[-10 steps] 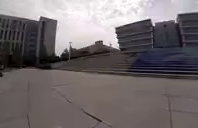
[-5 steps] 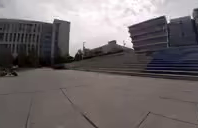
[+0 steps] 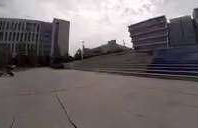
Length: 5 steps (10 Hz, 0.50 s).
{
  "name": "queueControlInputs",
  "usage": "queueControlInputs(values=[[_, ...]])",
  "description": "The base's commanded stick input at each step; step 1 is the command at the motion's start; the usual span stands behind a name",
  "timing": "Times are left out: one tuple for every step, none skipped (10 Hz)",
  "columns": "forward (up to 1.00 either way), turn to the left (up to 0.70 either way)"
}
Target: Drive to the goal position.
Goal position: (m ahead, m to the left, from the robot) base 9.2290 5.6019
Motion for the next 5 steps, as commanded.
queueControlInputs(values=[[0.66,0.00],[0.66,0.01],[0.66,0.05],[0.66,0.20],[0.66,0.29]])
